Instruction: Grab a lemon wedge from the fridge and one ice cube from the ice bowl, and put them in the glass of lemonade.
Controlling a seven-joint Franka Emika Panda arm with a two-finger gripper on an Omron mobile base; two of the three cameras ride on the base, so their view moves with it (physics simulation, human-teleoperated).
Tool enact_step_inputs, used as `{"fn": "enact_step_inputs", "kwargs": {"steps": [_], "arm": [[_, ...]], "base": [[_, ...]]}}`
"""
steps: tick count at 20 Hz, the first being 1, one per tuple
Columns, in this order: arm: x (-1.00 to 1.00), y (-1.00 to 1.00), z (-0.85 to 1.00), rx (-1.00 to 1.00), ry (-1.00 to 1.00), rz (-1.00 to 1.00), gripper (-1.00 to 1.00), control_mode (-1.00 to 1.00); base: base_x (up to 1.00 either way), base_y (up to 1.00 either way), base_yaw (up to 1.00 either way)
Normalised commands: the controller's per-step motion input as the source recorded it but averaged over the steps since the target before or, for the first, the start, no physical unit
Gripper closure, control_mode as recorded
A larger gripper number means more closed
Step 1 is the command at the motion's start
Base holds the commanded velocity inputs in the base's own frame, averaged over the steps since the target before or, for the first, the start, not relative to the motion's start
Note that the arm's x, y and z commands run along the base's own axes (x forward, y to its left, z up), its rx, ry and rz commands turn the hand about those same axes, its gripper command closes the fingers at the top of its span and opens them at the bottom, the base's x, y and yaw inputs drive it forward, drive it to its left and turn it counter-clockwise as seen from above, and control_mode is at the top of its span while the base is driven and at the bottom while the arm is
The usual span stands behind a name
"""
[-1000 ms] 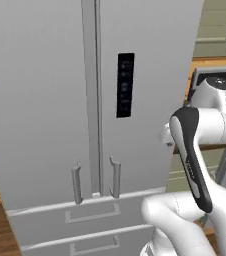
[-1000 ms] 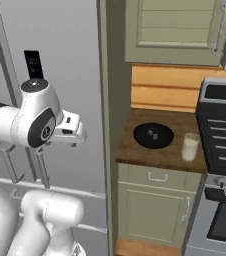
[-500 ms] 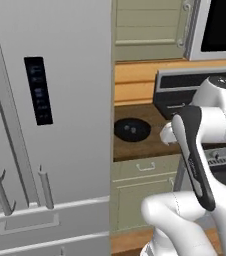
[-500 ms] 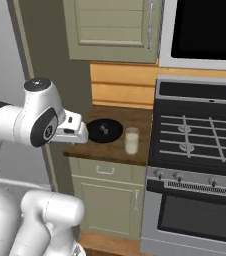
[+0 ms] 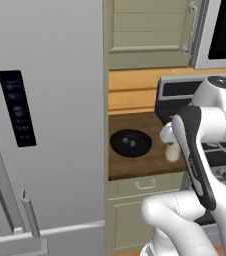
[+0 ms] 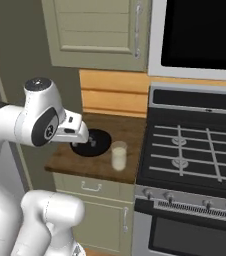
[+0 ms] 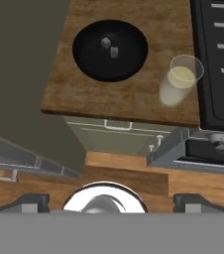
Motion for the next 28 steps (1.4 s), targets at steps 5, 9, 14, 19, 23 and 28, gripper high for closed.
{"fn": "enact_step_inputs", "kwargs": {"steps": [5, 9, 14, 19, 23, 28], "arm": [[0.00, 0.00, 0.00, 0.00, 0.00, 0.00, -1.00, 1.00], [0.00, 0.00, 0.00, 0.00, 0.00, 0.00, -1.00, 1.00], [0.00, 0.00, 0.00, 0.00, 0.00, 0.00, -1.00, 1.00], [0.00, 0.00, 0.00, 0.00, 0.00, 0.00, -1.00, 1.00], [0.12, 0.00, 0.00, 0.03, 0.00, 0.00, -1.00, -1.00], [0.95, 0.25, 0.00, -0.01, 0.11, 0.14, -1.00, -1.00]], "base": [[0.29, -0.55, 0.04], [0.06, -0.81, 0.01], [0.52, -0.20, 0.03], [0.46, -0.06, 0.03], [0.00, -0.01, 0.00], [0.00, 0.00, 0.00]]}}
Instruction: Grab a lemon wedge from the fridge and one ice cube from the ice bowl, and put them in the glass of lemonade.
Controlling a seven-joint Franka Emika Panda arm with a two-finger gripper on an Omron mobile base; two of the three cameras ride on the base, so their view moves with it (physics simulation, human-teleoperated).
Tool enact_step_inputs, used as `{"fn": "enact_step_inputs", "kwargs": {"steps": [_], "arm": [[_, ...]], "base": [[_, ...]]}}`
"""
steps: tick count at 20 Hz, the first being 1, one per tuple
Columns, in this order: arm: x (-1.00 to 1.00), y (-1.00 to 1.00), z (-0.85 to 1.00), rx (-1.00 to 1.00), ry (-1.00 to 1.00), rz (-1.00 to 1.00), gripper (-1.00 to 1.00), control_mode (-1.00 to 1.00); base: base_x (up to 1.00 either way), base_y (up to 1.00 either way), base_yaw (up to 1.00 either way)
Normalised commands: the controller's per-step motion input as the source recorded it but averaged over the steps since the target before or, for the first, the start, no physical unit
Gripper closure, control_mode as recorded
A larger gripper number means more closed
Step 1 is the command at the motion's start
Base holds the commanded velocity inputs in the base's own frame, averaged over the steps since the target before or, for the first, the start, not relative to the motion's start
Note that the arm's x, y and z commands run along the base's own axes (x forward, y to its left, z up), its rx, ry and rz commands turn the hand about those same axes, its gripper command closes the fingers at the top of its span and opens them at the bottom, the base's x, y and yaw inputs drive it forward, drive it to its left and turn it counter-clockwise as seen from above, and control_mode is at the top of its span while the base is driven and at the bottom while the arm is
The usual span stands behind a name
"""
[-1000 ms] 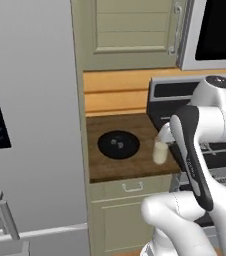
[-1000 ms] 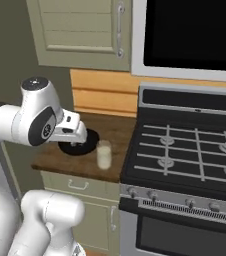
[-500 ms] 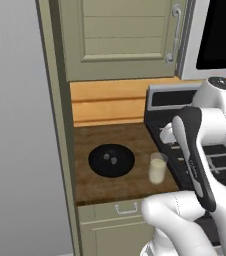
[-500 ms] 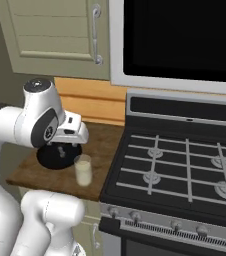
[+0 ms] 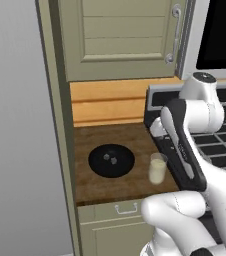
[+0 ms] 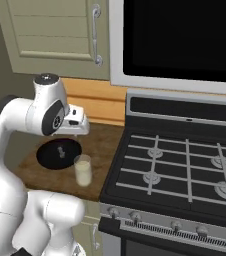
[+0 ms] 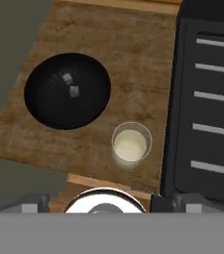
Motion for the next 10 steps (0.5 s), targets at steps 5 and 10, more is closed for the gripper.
{"fn": "enact_step_inputs", "kwargs": {"steps": [5, 10], "arm": [[0.87, 0.27, -0.28, -0.13, 0.20, 0.19, -1.00, -1.00], [0.51, 0.06, -0.64, -0.03, 0.13, 0.22, -1.00, -1.00]], "base": [[0.00, 0.00, 0.00], [0.00, 0.00, 0.00]]}}
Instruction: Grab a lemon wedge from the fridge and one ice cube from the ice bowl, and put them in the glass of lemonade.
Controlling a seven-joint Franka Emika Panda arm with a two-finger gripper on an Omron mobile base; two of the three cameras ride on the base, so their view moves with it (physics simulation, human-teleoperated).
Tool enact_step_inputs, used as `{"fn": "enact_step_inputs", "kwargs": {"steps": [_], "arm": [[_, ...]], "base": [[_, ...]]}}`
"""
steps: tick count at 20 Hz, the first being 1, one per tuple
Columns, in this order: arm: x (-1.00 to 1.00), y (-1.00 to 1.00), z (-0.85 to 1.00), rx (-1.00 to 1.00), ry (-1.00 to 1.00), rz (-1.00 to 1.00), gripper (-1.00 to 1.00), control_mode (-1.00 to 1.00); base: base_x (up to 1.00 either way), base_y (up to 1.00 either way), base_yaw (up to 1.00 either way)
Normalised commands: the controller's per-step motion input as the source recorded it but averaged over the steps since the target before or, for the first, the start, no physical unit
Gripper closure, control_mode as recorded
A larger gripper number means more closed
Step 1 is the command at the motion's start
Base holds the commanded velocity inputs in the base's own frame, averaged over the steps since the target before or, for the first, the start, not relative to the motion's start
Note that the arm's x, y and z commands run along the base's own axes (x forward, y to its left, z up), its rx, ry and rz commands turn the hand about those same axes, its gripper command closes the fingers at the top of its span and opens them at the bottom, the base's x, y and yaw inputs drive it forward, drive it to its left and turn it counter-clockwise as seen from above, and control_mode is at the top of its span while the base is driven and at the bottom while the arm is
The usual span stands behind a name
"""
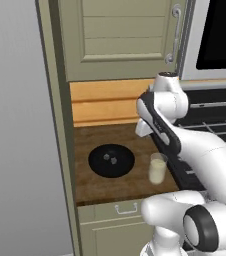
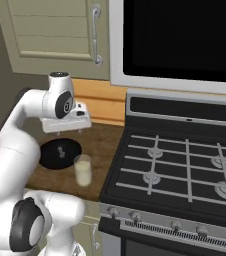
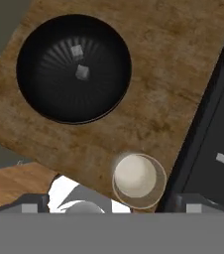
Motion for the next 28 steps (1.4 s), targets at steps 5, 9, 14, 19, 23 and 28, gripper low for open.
{"fn": "enact_step_inputs", "kwargs": {"steps": [5, 9, 14, 19, 23, 28], "arm": [[0.45, 0.42, -0.84, 0.00, 0.08, 0.16, -1.00, -1.00], [0.52, 0.39, -0.38, 0.00, 0.12, 0.02, -1.00, -1.00], [0.61, 0.63, -0.35, -0.01, 0.22, -0.01, -1.00, -1.00], [0.30, 0.49, -0.59, 0.00, 0.23, -0.04, -1.00, -1.00], [0.23, 0.03, -0.47, 0.00, 0.11, 0.00, -1.00, -1.00], [0.28, 0.00, -0.53, 0.03, 0.00, -0.01, -1.00, -1.00]], "base": [[0.00, 0.00, 0.00], [0.00, 0.00, 0.00], [0.00, 0.00, 0.00], [0.00, 0.00, 0.00], [0.00, 0.00, 0.00], [0.00, 0.00, 0.00]]}}
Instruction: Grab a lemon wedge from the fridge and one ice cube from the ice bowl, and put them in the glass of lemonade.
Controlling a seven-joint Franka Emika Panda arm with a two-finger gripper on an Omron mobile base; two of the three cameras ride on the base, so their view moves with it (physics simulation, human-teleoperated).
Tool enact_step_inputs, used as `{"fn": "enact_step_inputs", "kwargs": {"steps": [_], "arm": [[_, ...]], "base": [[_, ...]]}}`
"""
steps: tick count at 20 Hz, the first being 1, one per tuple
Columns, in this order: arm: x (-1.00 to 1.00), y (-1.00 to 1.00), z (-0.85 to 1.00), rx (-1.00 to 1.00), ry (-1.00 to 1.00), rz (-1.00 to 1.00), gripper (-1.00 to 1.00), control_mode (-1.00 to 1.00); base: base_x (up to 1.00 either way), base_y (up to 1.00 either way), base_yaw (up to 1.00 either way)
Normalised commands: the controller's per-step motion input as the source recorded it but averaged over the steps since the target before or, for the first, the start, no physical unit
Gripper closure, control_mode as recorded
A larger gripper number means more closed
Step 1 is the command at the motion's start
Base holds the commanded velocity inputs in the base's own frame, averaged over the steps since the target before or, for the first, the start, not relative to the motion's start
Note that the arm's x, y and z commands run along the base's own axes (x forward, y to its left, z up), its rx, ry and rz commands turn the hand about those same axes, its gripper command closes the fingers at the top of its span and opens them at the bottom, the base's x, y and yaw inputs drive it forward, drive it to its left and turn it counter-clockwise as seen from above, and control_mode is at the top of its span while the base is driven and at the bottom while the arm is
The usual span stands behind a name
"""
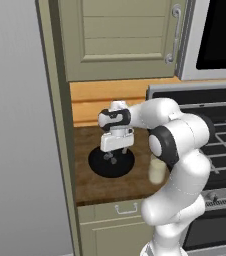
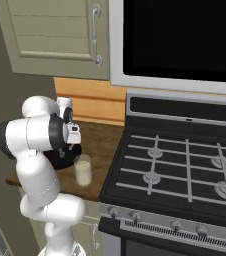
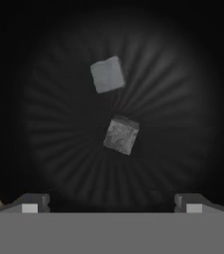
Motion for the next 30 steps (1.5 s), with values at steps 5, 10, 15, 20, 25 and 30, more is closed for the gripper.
{"fn": "enact_step_inputs", "kwargs": {"steps": [5, 10, 15, 20, 25, 30], "arm": [[0.05, 0.00, -0.42, 0.00, -0.02, 0.00, -1.00, -1.00], [-0.10, 0.00, -0.17, 0.00, -0.14, 0.00, -1.00, -1.00], [0.00, 0.12, -0.17, 0.00, -0.07, 0.00, -1.00, -1.00], [0.01, 0.23, -0.08, 0.00, -0.01, 0.00, -1.00, -1.00], [0.06, 0.05, 0.00, 0.00, 0.00, 0.00, -1.00, -1.00], [0.25, 0.00, -0.06, 0.00, 0.00, 0.00, -1.00, -1.00]], "base": [[0.00, 0.00, 0.00], [0.00, 0.00, 0.00], [0.00, 0.00, 0.00], [0.00, 0.00, 0.00], [0.00, 0.00, 0.00], [0.00, 0.00, 0.00]]}}
